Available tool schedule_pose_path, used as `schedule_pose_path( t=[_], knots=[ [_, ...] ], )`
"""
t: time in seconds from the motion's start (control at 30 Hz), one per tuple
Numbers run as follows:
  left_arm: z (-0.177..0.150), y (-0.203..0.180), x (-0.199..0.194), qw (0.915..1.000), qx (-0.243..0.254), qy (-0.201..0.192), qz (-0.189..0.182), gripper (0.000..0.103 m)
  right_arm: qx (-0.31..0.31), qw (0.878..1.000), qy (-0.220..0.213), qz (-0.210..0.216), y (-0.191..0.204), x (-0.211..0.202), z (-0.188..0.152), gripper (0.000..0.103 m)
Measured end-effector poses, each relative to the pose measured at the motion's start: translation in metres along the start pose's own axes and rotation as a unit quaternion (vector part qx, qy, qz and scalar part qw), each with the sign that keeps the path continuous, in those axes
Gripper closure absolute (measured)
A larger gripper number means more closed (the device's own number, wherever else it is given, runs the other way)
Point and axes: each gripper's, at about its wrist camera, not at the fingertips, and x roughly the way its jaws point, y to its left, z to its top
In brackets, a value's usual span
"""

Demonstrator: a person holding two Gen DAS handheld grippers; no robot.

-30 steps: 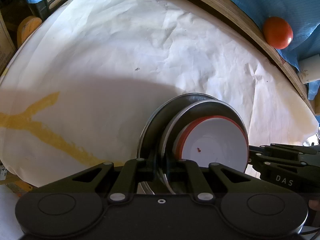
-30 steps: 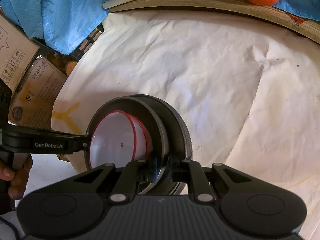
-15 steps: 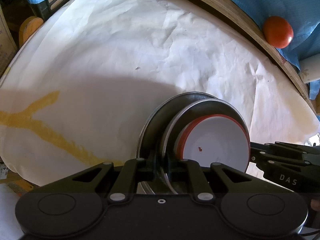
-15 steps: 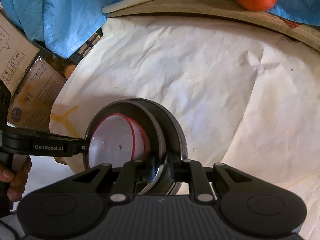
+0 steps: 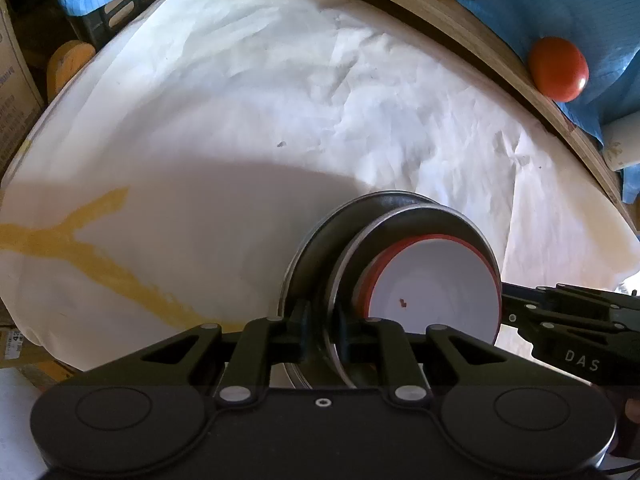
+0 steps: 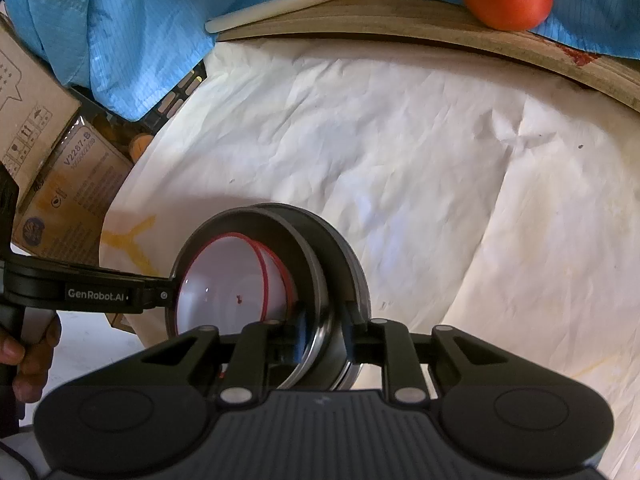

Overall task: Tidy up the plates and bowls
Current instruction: 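Lower the steel bowl with both grippers onto the steel plate stack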

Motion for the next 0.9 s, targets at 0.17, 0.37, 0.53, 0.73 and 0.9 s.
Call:
schedule_pose_path(
  t=[0.17,0.37,0.53,0.73,0.9],
  knots=[
    [0.0002,-0.0027,0.0000,0.9999,0.006,-0.002,0.008,0.085,0.000,1.000,-0.001,0.001,-0.0005,-0.0005,0.0009,0.080],
    [-0.0012,-0.0042,-0.0025,0.9999,0.005,-0.007,0.014,0.082,-0.003,1.000,-0.002,0.001,-0.0012,-0.0013,0.0011,0.079],
    [-0.0034,-0.0040,-0.0041,0.9998,0.001,-0.010,0.016,0.081,-0.004,1.000,-0.004,0.001,-0.0017,-0.0020,-0.0003,0.079],
    [-0.0040,-0.0046,-0.0048,0.9997,0.000,-0.013,0.019,0.080,-0.007,1.000,-0.005,0.001,-0.0015,-0.0029,-0.0003,0.079],
    [-0.0040,-0.0054,-0.0053,0.9997,-0.002,-0.013,0.022,0.080,-0.010,1.000,-0.011,-0.017,-0.0016,-0.0059,-0.0003,0.041]
  ],
)
